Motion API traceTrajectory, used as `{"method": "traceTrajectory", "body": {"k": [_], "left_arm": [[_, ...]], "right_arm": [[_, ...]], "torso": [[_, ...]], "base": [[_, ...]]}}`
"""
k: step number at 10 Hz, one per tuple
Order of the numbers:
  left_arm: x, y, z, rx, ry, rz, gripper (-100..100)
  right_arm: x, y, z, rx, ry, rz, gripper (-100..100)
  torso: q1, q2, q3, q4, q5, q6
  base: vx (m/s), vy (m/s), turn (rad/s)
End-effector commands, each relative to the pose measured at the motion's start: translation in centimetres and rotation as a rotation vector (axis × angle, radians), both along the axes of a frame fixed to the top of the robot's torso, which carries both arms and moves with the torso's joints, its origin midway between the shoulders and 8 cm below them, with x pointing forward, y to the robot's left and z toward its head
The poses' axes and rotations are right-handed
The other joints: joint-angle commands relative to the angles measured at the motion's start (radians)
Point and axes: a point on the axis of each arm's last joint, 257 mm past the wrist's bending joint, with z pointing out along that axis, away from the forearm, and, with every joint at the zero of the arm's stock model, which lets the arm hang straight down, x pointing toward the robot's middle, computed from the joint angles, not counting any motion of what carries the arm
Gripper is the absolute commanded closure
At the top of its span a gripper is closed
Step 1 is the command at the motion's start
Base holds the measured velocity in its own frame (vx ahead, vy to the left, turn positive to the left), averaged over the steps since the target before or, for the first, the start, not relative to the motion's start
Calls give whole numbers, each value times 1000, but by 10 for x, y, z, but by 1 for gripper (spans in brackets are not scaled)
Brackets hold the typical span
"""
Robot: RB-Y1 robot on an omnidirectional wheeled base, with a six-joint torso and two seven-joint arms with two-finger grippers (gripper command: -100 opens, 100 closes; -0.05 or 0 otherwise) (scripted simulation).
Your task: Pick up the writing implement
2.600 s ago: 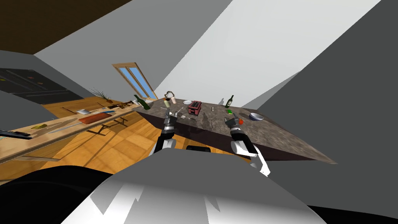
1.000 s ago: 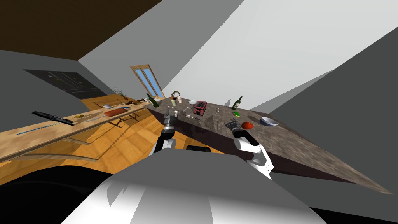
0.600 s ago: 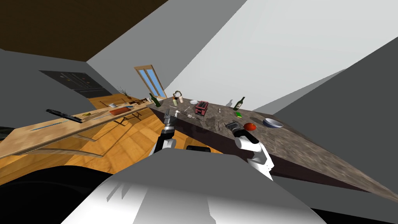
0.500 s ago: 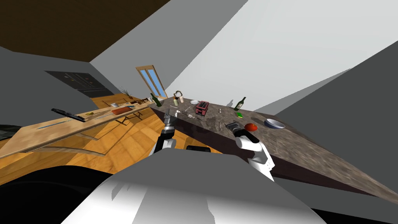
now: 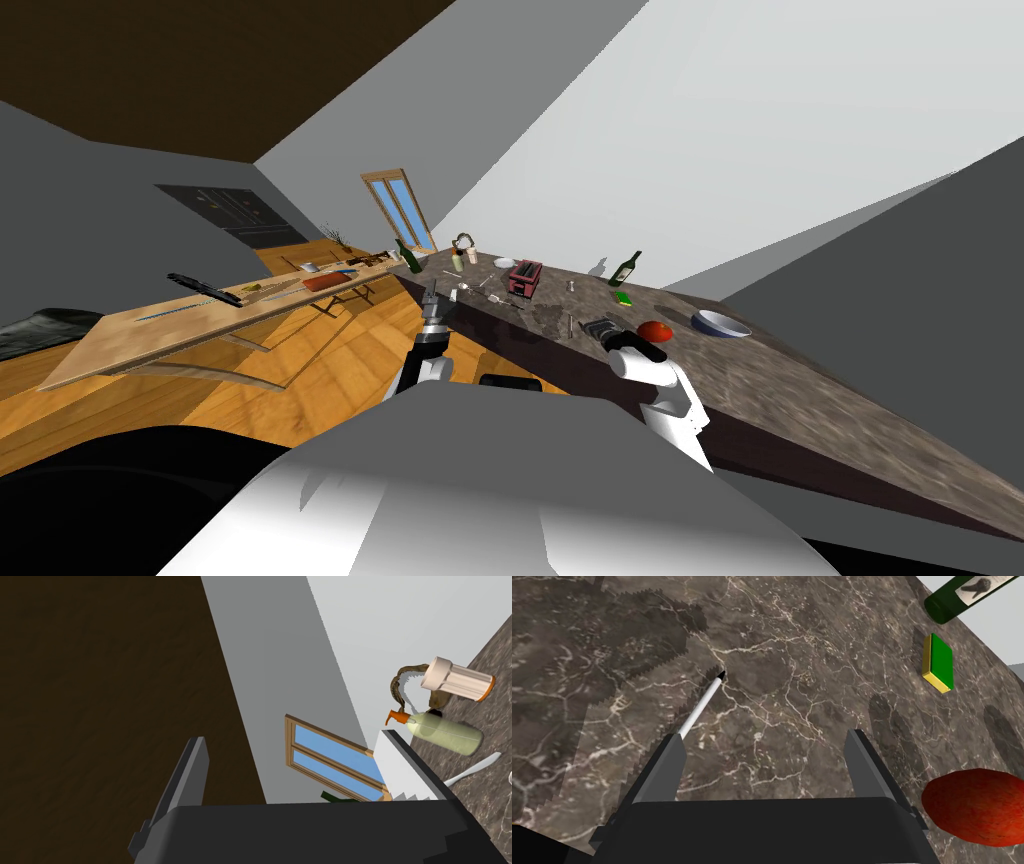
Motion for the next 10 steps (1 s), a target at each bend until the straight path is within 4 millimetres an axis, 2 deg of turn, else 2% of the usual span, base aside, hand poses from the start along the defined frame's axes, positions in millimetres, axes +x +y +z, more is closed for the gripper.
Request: {"method": "traceTrajectory", "body": {"k": [1, 5, 8, 10], "left_arm": [[0, 0, 0, 0, 0, 0, 0], [0, 0, 0, 0, 0, 0, 0], [0, 0, 0, 0, 0, 0, 0], [0, 0, 0, 0, 0, 0, 0]], "right_arm": [[-5, -4, -9, 50, 38, -33, -100], [-14, -11, -25, 113, 107, -83, -100], [-22, -24, -40, 207, 177, -164, -100], [-29, -24, -47, 227, 209, -184, -100]], "torso": [[0, 0, 0, 0, 0, 0], [-1, 0, 0, 0, 0, 0], [-1, 0, 0, 0, 0, 0], [0, 0, 0, 0, 0, 0]], "base": [[6, 27, 60], [0, 16, 36], [3, 28, 88], [2, 17, 18]]}}
